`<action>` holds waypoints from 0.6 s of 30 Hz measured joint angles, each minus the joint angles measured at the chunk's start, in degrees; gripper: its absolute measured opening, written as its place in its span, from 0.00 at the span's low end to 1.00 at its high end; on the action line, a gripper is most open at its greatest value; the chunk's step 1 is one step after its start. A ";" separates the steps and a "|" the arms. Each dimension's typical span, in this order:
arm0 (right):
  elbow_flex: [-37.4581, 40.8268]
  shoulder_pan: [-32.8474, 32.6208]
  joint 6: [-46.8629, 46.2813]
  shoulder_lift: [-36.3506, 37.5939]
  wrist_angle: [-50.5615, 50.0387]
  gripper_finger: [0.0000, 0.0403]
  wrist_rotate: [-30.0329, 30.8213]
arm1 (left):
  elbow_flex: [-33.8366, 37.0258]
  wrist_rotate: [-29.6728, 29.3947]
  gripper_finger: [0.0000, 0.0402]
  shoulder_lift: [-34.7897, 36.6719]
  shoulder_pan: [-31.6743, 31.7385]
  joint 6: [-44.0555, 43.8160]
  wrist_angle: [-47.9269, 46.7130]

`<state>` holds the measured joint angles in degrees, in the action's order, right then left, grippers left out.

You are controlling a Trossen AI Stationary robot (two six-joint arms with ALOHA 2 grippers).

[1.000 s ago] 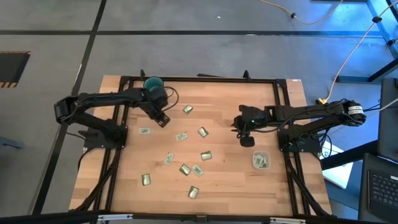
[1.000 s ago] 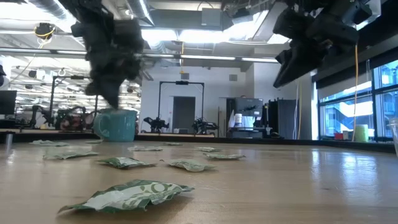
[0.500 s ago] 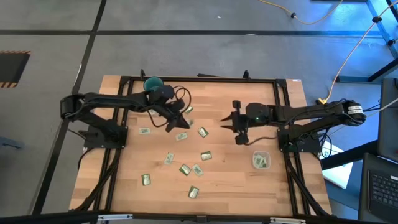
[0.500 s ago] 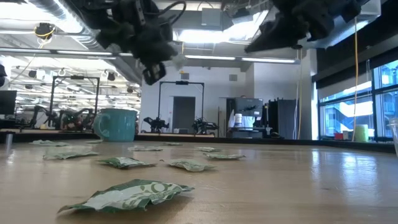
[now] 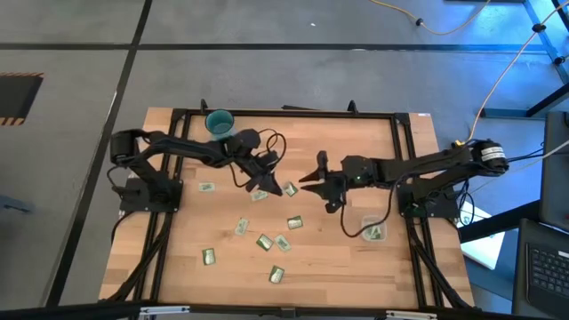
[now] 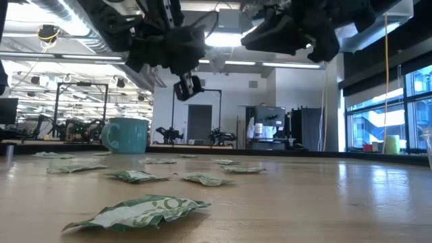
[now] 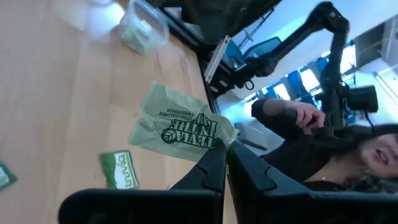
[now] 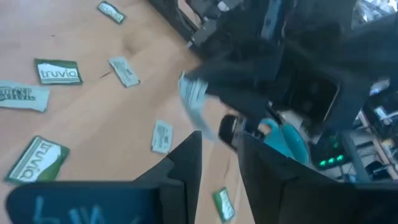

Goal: Pick and place items into bin
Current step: Put the white stevia packet into the transparent bin

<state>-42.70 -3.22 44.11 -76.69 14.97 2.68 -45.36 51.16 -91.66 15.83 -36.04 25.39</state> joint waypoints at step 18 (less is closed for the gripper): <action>-6.50 -0.35 1.50 -10.49 -0.77 0.26 -1.38 | 0.00 1.05 0.02 -2.16 0.00 -2.66 3.58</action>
<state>-49.19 -3.57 45.61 -87.19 14.21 1.30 -45.36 52.20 -93.82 15.84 -38.70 28.97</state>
